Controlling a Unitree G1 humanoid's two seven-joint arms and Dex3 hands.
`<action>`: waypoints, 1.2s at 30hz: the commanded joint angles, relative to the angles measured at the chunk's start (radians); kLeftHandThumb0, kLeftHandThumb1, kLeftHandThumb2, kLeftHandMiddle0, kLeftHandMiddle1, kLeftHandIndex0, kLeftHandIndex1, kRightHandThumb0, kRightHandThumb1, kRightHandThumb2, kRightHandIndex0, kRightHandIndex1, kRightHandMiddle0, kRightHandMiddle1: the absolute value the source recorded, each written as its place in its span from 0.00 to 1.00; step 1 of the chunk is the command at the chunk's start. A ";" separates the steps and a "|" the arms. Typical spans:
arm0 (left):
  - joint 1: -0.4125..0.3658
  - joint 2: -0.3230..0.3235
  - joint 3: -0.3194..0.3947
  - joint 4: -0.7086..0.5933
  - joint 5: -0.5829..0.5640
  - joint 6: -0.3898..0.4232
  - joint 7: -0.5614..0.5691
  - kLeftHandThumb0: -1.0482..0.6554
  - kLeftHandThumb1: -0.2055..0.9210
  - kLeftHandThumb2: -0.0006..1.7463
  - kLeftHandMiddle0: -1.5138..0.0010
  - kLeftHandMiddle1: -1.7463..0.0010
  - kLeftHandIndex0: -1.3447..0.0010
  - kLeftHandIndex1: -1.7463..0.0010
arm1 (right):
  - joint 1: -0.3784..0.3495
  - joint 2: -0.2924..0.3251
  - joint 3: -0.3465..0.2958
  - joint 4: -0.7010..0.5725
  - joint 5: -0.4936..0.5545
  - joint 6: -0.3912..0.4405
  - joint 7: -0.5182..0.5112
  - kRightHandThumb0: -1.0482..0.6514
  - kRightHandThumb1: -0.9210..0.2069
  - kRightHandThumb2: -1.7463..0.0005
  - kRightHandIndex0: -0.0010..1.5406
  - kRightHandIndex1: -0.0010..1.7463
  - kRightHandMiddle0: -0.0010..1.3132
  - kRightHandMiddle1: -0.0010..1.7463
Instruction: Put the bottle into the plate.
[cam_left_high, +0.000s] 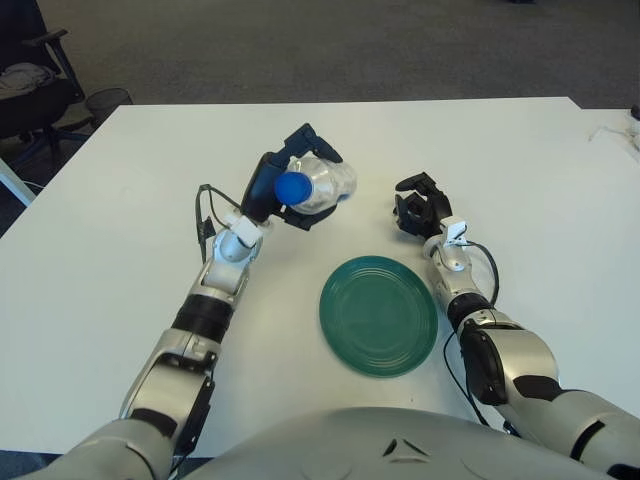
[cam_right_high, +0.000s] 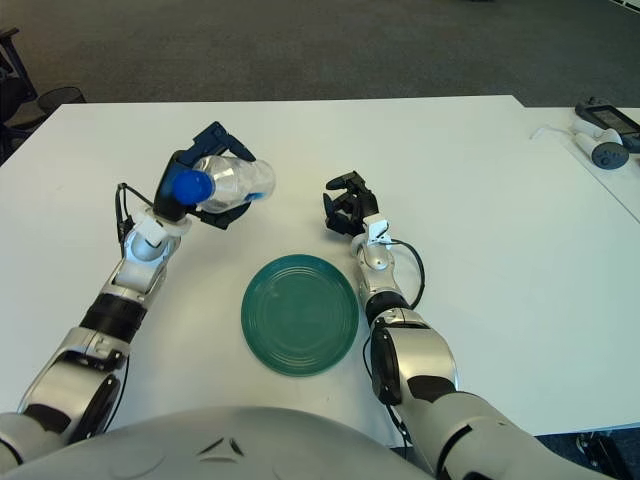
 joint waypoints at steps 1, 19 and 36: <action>0.056 0.023 -0.034 -0.089 -0.035 0.059 -0.087 0.34 0.44 0.77 0.24 0.00 0.54 0.00 | 0.147 0.023 0.001 0.131 -0.009 0.190 -0.019 0.62 0.32 0.47 0.33 0.94 0.30 0.87; 0.001 0.120 -0.083 -0.073 0.096 0.031 -0.299 0.34 0.45 0.76 0.25 0.00 0.54 0.00 | 0.151 0.037 -0.021 0.129 0.011 0.163 0.013 0.61 0.37 0.47 0.40 0.89 0.35 0.82; -0.241 0.083 -0.193 0.105 0.686 -0.035 -0.054 0.33 0.42 0.79 0.23 0.00 0.52 0.00 | 0.154 0.042 0.009 0.125 -0.027 0.148 -0.055 0.61 0.34 0.51 0.39 0.82 0.37 0.86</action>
